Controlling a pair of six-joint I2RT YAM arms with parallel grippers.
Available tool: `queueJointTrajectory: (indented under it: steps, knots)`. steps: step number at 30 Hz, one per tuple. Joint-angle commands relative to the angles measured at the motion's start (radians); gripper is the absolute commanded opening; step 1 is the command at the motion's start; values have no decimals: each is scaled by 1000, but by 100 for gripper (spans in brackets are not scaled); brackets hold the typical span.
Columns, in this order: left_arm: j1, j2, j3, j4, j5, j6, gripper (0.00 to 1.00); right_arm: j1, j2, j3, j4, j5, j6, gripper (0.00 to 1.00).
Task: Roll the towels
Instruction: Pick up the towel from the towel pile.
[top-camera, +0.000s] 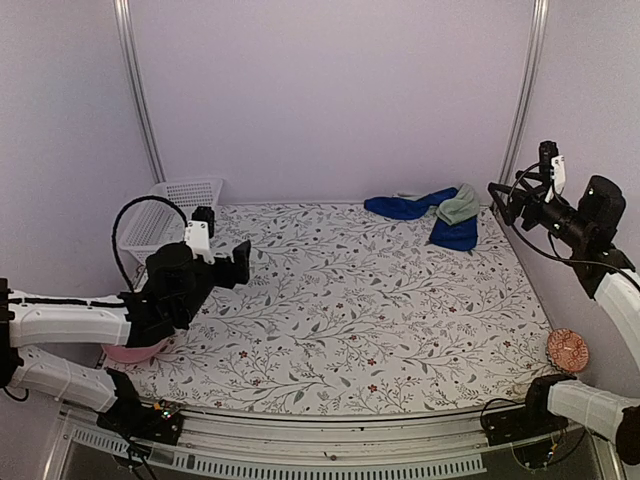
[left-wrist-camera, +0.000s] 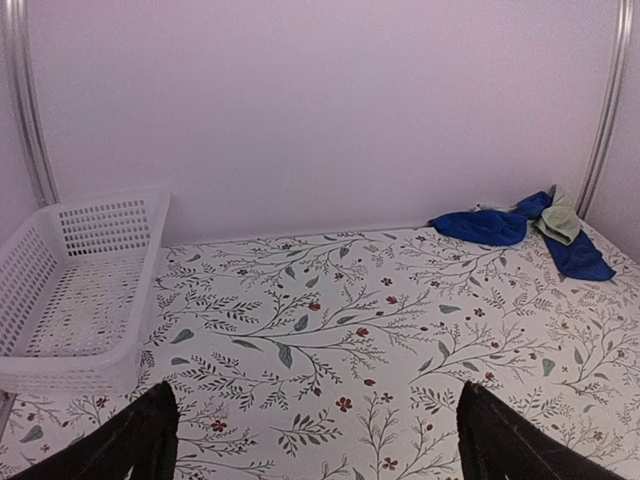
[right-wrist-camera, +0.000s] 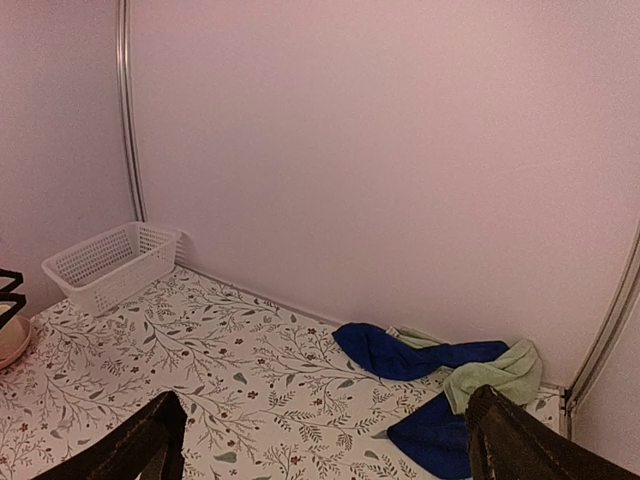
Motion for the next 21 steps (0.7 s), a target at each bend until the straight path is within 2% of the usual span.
queueJointTrajectory:
  steps: [1,3,6,14,21]
  knots:
    - [10,40,-16,44,-35,-51,97,3,83,-9,19,-32,-45,99]
    - [18,60,-20,56,-37,-71,97,3,132,-15,20,-158,-149,99]
    - [36,85,-26,56,-24,-106,97,6,215,19,19,-169,-237,99]
    - [98,134,-28,44,43,-151,97,25,569,284,-129,81,-270,99]
    - [112,159,-18,30,52,-159,97,44,941,593,-380,199,-262,99]
